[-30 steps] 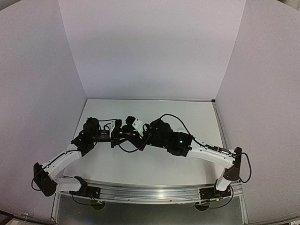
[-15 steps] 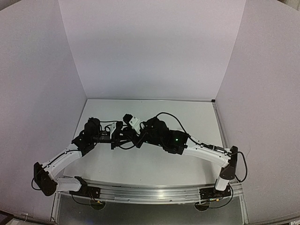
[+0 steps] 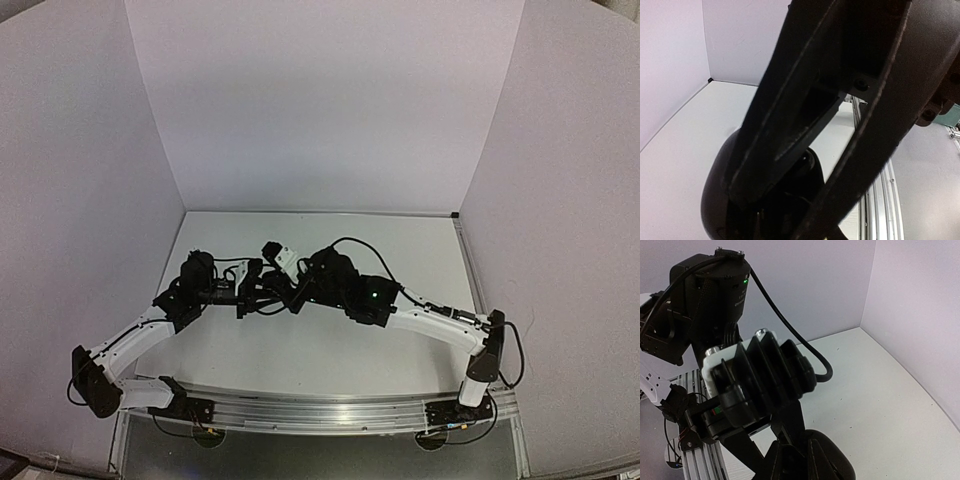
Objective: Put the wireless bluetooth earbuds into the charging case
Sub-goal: Adjust the left earbud in the left side groove of the charging case, then close the charging case with the earbuds.
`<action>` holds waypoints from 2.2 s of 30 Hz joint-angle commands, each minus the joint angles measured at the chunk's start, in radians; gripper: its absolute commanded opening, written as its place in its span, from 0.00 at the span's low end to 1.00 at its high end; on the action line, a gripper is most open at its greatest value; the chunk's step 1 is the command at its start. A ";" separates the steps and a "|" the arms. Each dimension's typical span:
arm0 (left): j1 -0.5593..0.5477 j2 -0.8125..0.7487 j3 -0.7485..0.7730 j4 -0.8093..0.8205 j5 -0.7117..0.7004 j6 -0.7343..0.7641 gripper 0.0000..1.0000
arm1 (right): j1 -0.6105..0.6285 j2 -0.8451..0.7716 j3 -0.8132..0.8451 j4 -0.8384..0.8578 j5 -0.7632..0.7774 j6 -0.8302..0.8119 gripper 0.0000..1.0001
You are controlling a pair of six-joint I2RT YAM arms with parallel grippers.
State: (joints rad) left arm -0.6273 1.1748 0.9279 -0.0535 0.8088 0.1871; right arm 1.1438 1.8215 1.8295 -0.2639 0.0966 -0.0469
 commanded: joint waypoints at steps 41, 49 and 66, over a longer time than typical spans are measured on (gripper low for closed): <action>-0.001 -0.031 0.030 -0.122 -0.081 0.239 0.00 | -0.083 0.020 0.038 -0.098 -0.406 0.363 0.12; 0.009 -0.027 0.033 -0.100 -0.032 0.103 0.00 | -0.082 -0.120 -0.075 -0.092 -0.333 0.318 0.38; 0.021 0.009 0.016 0.157 0.276 -0.273 0.00 | -0.108 -0.072 -0.070 -0.065 -0.420 0.240 0.68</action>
State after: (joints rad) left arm -0.6094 1.1797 0.9272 -0.0058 1.0018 -0.0110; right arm 1.0364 1.7190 1.7213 -0.3473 -0.2893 0.2062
